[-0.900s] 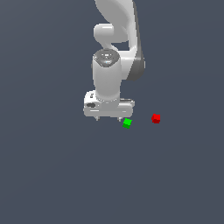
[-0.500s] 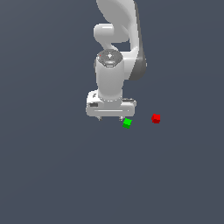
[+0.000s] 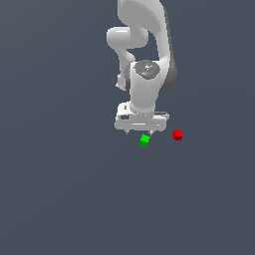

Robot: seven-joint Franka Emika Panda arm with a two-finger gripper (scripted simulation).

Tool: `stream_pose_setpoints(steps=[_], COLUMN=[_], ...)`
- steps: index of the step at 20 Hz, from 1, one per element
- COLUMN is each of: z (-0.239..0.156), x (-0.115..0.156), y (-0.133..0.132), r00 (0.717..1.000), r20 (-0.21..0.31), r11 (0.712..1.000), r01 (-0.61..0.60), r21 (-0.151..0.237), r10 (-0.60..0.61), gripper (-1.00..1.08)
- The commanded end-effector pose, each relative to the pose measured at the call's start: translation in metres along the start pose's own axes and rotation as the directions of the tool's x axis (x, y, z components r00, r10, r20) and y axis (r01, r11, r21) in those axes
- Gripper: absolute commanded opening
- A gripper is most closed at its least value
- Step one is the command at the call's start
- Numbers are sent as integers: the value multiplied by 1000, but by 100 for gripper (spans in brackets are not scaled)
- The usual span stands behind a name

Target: Stack the red cube on top of the green cube.

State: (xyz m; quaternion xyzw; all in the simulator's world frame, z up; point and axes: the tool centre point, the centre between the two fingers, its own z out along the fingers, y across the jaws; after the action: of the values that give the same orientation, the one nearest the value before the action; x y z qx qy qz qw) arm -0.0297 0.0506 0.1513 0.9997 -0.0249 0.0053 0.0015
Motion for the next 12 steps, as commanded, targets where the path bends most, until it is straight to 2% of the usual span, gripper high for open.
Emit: stream_pose_setpoints(steps=[1,12], z=[8,47], x=[-11,-61], y=[-22,-130], r00=[1000,998], r20=[1,7], r11=[1000,998], r01=[-10,-65], r21=[0,2], r10=[10,65], gripper=[100,100])
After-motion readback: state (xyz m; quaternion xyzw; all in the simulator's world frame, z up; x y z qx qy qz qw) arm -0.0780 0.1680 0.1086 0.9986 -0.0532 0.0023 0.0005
